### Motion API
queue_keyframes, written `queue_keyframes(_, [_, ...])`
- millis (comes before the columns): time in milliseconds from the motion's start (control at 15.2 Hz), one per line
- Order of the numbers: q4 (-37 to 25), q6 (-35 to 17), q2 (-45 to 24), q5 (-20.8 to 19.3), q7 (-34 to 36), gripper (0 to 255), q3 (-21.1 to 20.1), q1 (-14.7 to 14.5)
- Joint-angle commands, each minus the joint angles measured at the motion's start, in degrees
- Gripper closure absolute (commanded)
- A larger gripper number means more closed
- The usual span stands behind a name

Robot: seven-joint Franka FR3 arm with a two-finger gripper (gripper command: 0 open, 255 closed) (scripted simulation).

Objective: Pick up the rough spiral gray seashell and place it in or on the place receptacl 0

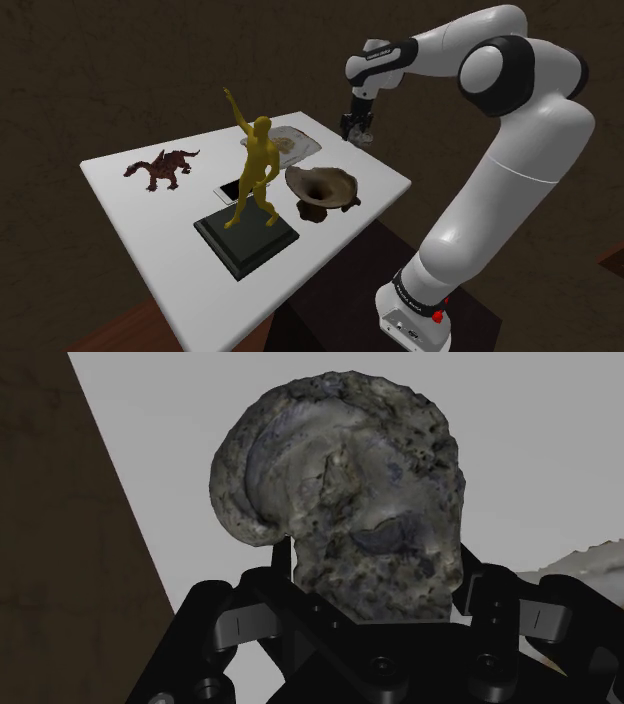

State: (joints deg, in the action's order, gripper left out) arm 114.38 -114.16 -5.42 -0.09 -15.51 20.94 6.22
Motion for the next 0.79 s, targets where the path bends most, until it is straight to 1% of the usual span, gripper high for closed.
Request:
queue_keyframes(0, [-1.0, 1.5, 0.5, -0.2, 0.1, 255, 0.0, 0.0])
queue_keyframes(726, [-7.1, 9.6, 2.7, -1.0, 0.5, 255, 0.0, -0.2])
